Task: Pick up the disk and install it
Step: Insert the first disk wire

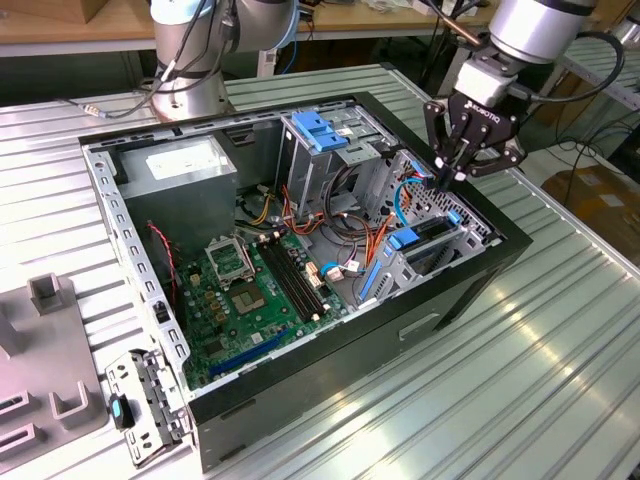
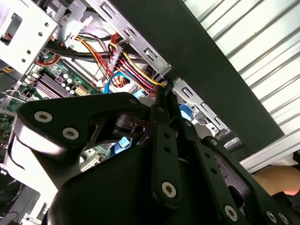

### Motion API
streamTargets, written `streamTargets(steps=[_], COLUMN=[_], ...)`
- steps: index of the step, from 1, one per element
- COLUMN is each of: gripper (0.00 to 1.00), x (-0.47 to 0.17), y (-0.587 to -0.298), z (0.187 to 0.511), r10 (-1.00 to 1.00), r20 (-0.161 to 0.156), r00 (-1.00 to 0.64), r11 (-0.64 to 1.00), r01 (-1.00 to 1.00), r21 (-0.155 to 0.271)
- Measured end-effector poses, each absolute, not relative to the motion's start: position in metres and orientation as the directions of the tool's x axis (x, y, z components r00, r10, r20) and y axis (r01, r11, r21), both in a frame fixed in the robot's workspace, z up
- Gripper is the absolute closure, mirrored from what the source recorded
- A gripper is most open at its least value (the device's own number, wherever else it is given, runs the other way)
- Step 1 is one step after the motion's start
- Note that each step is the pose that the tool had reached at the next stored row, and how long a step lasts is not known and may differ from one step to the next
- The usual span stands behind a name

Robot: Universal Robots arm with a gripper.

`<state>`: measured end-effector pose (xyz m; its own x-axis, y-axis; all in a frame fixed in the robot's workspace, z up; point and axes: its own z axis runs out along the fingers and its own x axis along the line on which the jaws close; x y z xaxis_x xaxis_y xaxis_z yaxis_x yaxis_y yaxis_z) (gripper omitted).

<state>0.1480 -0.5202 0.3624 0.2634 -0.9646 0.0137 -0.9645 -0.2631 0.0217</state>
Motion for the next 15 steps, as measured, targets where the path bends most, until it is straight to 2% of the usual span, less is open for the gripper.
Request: streamTargets(steps=[15], gripper=[0.84], x=[0.139], y=[-0.532], z=[0.358], r10=[-0.978], r20=[0.016], r00=[0.209], r11=[-0.209], r01=[-0.978], r21=[0.022])
